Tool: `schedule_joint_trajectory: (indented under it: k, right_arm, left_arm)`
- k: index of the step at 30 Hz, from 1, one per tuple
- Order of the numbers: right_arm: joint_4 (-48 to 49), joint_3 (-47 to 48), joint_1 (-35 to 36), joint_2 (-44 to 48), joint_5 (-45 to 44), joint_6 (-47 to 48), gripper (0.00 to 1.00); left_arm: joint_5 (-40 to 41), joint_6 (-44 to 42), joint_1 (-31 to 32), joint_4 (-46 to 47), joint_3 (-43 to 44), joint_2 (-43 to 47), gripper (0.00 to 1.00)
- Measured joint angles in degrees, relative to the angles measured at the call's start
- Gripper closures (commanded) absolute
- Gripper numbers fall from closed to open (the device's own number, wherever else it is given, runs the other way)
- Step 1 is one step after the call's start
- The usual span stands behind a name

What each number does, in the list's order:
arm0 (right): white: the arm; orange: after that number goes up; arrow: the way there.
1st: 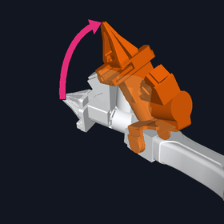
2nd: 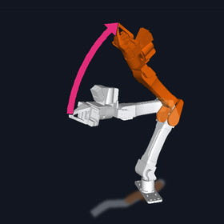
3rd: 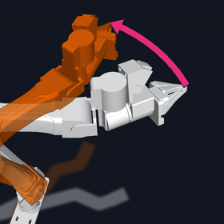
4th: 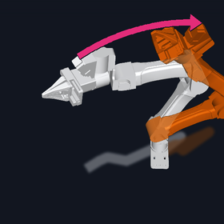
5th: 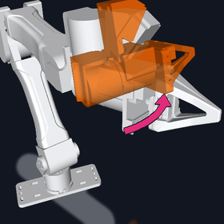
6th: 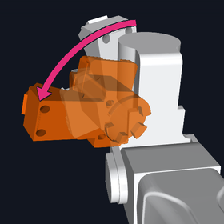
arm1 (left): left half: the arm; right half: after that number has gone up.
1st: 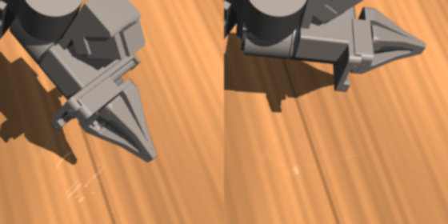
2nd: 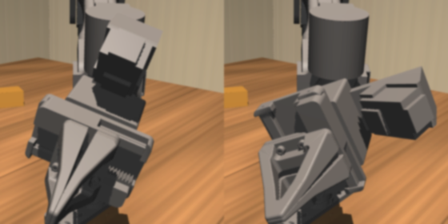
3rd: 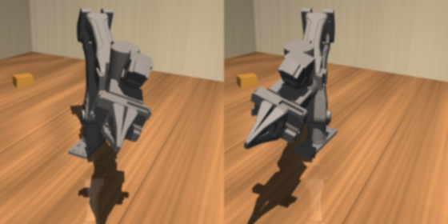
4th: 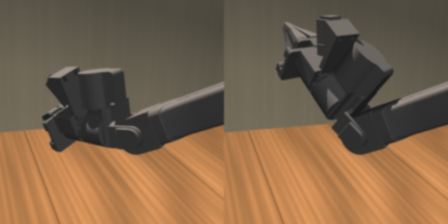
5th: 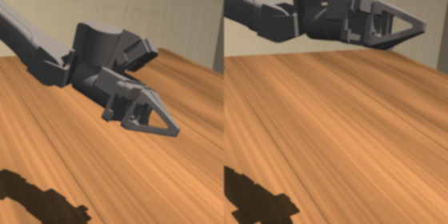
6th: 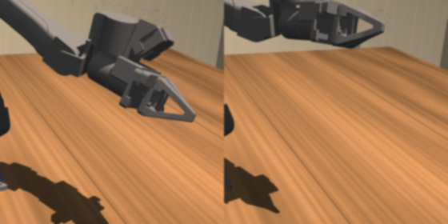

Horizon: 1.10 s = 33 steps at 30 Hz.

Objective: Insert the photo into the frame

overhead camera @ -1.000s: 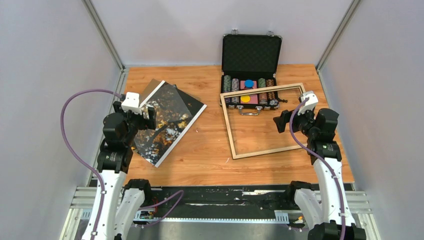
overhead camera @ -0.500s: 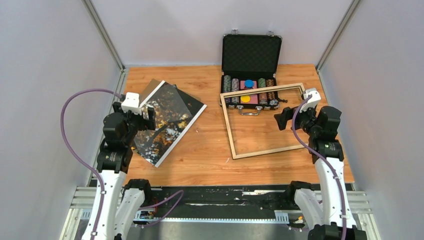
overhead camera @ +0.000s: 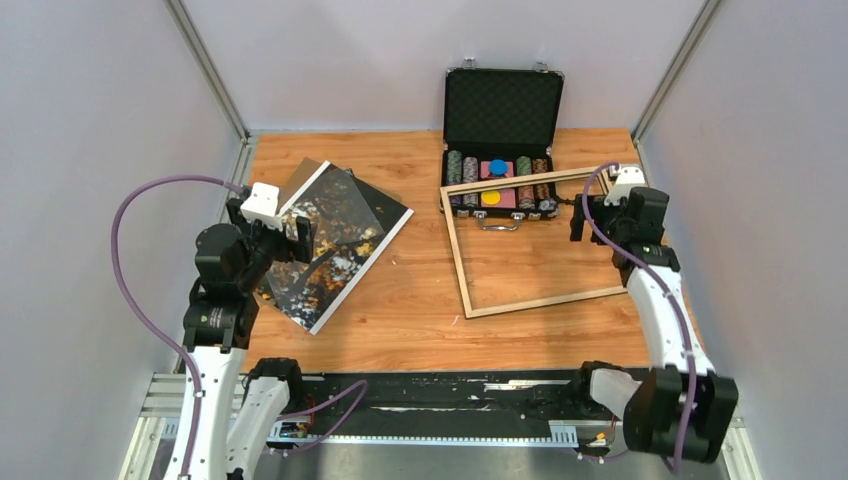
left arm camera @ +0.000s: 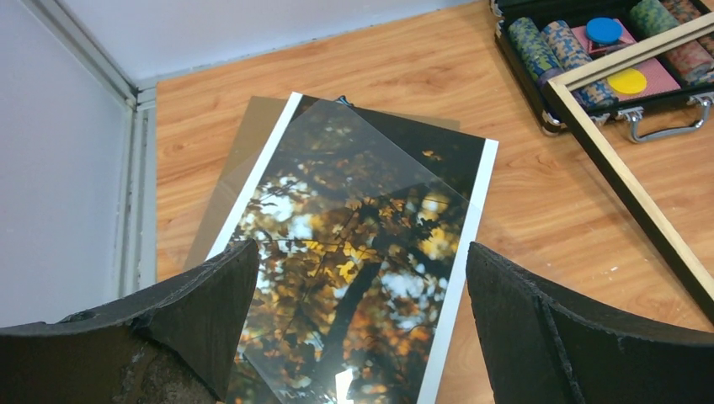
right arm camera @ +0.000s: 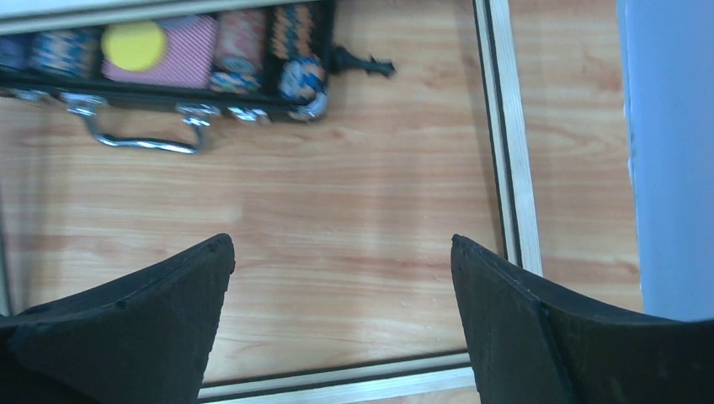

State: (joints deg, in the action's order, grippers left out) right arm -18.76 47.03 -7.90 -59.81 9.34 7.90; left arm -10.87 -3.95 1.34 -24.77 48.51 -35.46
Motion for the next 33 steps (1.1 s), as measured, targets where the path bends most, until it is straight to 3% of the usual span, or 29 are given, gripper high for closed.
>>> schedule_joint_trajectory:
  k: [7, 15, 29, 33]
  right_arm:
    - [-0.26, 6.38, -6.45, -17.40, -2.78, 0.57, 0.10]
    - [1.03, 16.55, -10.43, -30.62, -3.93, 4.07, 0.17]
    - [1.03, 20.35, -15.50, -44.15, -2.45, 9.22, 0.32]
    - [0.98, 21.66, -15.50, -46.97, -1.03, 9.81, 0.47]
  left_arm:
    - [-1.79, -0.04, 0.00, -0.81, -0.04, 0.04, 0.00]
    - [-2.14, -0.44, 0.00, -0.72, -0.90, 0.35, 0.00]
    - [-2.16, -0.87, 0.00, -0.72, -1.88, -0.35, 0.00]
    - [-2.16, -0.90, 0.00, -0.70, -1.99, -0.57, 0.00]
